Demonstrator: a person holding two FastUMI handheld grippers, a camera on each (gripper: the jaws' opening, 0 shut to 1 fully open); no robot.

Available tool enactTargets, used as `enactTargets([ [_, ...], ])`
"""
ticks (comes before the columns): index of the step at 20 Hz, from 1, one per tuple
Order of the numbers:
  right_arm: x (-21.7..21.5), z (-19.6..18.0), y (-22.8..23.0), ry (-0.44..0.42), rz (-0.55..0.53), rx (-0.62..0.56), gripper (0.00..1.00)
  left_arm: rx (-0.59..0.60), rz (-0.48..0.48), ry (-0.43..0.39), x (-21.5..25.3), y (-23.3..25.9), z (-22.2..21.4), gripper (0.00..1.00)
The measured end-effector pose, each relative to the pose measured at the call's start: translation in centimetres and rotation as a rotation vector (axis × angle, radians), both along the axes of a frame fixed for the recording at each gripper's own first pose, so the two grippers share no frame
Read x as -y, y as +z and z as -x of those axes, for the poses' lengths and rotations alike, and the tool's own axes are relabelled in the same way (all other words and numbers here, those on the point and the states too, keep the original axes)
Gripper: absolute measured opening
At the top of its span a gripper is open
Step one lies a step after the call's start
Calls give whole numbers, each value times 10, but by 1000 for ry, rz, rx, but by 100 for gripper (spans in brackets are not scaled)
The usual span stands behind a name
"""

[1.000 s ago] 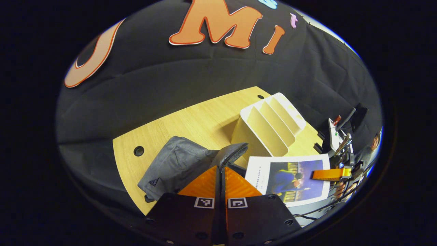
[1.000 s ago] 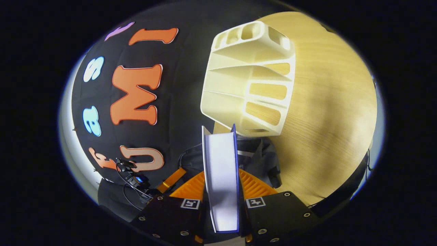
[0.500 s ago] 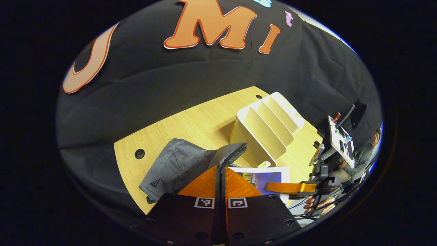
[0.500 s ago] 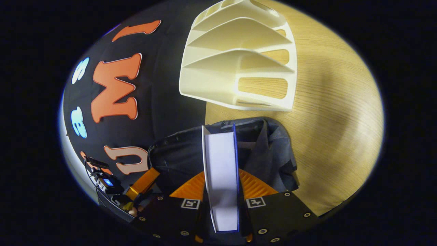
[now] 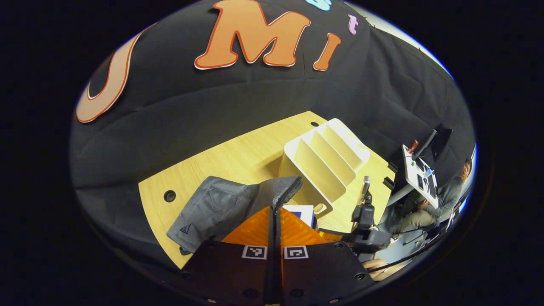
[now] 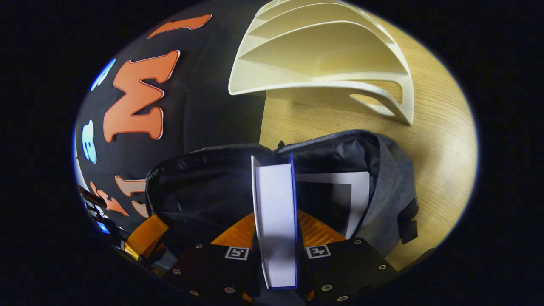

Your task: Open the schoolbag, grab two books from the bookshelf and put them into the schoolbag.

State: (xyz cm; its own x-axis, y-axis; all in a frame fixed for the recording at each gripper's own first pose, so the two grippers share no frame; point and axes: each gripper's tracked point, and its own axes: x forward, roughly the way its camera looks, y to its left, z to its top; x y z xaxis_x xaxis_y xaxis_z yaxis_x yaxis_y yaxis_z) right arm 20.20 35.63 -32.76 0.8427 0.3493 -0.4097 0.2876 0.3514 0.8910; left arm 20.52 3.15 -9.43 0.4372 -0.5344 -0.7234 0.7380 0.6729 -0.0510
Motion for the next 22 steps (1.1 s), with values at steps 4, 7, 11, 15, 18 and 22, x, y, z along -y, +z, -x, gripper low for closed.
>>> enactTargets([
  [4,-9,-11,-7,-14,19,-12,34,11,-7,-10,1,0,1,1],
  [7,-7,-11,-15,-9,59,-63,48,-2,-3,-12,1,-4,2,1],
  [11,-6,0,-22,42,93,-146,39,-17,17,12,-5,-4,-4,1],
  [15,0,20,-20,97,171,-213,94,-34,34,33,-13,-6,-9,1],
  [18,9,34,-9,129,192,-220,99,-45,45,36,-15,-7,-7,1],
  [22,38,56,14,132,180,-192,99,-59,36,38,-17,-14,0,1],
])
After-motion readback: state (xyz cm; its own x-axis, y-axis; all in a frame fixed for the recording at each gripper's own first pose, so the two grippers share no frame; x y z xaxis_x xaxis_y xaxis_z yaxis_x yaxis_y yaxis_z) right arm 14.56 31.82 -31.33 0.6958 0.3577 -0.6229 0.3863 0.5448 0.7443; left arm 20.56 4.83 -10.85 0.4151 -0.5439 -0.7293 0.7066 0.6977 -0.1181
